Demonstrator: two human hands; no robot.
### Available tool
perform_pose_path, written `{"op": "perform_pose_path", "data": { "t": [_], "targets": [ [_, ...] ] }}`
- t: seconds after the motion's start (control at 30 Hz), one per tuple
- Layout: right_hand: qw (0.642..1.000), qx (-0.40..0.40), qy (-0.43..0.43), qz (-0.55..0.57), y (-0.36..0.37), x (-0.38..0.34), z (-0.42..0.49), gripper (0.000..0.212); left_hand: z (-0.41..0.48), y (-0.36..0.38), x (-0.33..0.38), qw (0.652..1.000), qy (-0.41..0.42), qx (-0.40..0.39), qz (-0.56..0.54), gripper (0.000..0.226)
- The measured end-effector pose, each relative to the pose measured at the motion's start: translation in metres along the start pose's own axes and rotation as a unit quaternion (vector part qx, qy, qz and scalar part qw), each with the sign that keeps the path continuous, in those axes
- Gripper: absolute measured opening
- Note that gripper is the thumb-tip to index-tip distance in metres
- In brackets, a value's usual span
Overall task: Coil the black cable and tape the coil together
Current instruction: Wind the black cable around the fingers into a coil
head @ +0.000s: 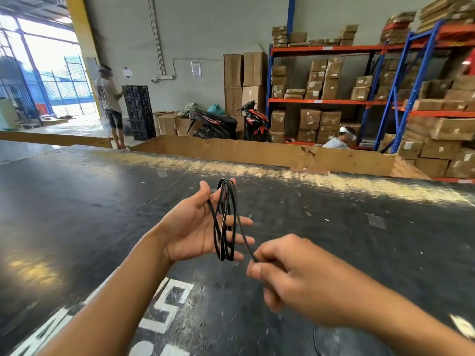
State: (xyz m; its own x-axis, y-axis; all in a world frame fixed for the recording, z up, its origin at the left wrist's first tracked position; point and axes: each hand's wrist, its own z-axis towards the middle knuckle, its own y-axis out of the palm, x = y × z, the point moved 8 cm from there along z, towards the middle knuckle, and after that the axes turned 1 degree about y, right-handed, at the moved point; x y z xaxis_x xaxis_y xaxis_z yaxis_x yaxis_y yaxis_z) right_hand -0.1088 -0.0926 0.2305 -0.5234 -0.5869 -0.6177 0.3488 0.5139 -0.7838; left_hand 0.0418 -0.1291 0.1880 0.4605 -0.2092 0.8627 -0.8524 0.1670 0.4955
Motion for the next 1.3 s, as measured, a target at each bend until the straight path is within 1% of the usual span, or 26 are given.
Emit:
{"op": "perform_pose_path", "data": {
  "t": [0.07, 0.17, 0.33, 0.4, 0.5, 0.6, 0.63, 0.7, 0.77, 0.83, 0.87, 0.97, 1.07, 1.13, 1.23, 1.3],
  "targets": [
    [0.998, -0.020, 0.013, 0.052, 0.020, 0.009, -0.002, 0.028, 0.002, 0.003, 0.003, 1.000, 0.003, -0.004, 0.005, 0.061],
    [0.993, -0.030, 0.022, 0.112, 0.045, 0.022, -0.003, 0.022, 0.006, 0.008, 0.004, 1.000, 0.003, -0.018, -0.001, 0.060],
    [0.988, -0.046, -0.003, 0.145, 0.090, 0.039, -0.005, 0.017, 0.007, 0.023, 0.010, 0.998, 0.015, -0.059, -0.008, 0.058],
    [0.987, -0.056, -0.015, 0.149, 0.103, 0.043, -0.005, 0.019, 0.006, 0.033, 0.013, 0.996, 0.018, -0.089, -0.011, 0.057],
    [0.989, -0.058, -0.018, 0.133, 0.114, 0.049, -0.001, 0.024, 0.000, 0.055, 0.015, 0.986, 0.018, -0.163, -0.035, 0.056],
    [0.991, -0.099, -0.009, 0.092, 0.126, 0.062, 0.015, 0.022, -0.010, 0.078, 0.013, 0.972, 0.013, -0.229, -0.049, 0.057],
    [0.993, -0.096, -0.007, 0.074, 0.123, 0.067, 0.022, 0.021, -0.014, 0.084, 0.012, 0.969, 0.011, -0.243, -0.042, 0.057],
    [0.998, -0.053, -0.020, 0.028, 0.101, 0.076, 0.037, 0.022, -0.024, 0.097, 0.008, 0.964, 0.005, -0.267, -0.020, 0.059],
    [0.999, -0.028, -0.022, -0.018, 0.072, 0.085, 0.049, 0.028, -0.032, 0.105, 0.000, 0.961, -0.006, -0.277, 0.005, 0.059],
    [0.998, -0.008, -0.035, -0.060, 0.039, 0.085, 0.063, 0.036, -0.038, 0.107, -0.010, 0.963, -0.025, -0.267, 0.035, 0.059],
    [0.995, 0.001, -0.045, -0.087, 0.024, 0.083, 0.069, 0.036, -0.040, 0.105, -0.016, 0.964, -0.036, -0.259, 0.043, 0.059],
    [0.979, 0.046, -0.058, -0.190, -0.026, 0.074, 0.090, 0.023, -0.042, 0.098, -0.031, 0.968, -0.071, -0.238, 0.044, 0.059],
    [0.966, 0.080, -0.072, -0.236, -0.066, 0.055, 0.098, 0.017, -0.039, 0.087, -0.042, 0.971, -0.088, -0.216, 0.055, 0.057],
    [0.947, 0.091, -0.092, -0.294, -0.082, 0.038, 0.099, 0.017, -0.036, 0.080, -0.045, 0.974, -0.093, -0.198, 0.051, 0.056],
    [0.907, 0.121, -0.101, -0.390, -0.100, 0.016, 0.099, 0.019, -0.034, 0.073, -0.048, 0.977, -0.103, -0.179, 0.049, 0.054],
    [0.891, 0.141, -0.095, -0.420, -0.115, 0.004, 0.097, 0.022, -0.033, 0.068, -0.053, 0.978, -0.117, -0.161, 0.060, 0.053]
  ]
}}
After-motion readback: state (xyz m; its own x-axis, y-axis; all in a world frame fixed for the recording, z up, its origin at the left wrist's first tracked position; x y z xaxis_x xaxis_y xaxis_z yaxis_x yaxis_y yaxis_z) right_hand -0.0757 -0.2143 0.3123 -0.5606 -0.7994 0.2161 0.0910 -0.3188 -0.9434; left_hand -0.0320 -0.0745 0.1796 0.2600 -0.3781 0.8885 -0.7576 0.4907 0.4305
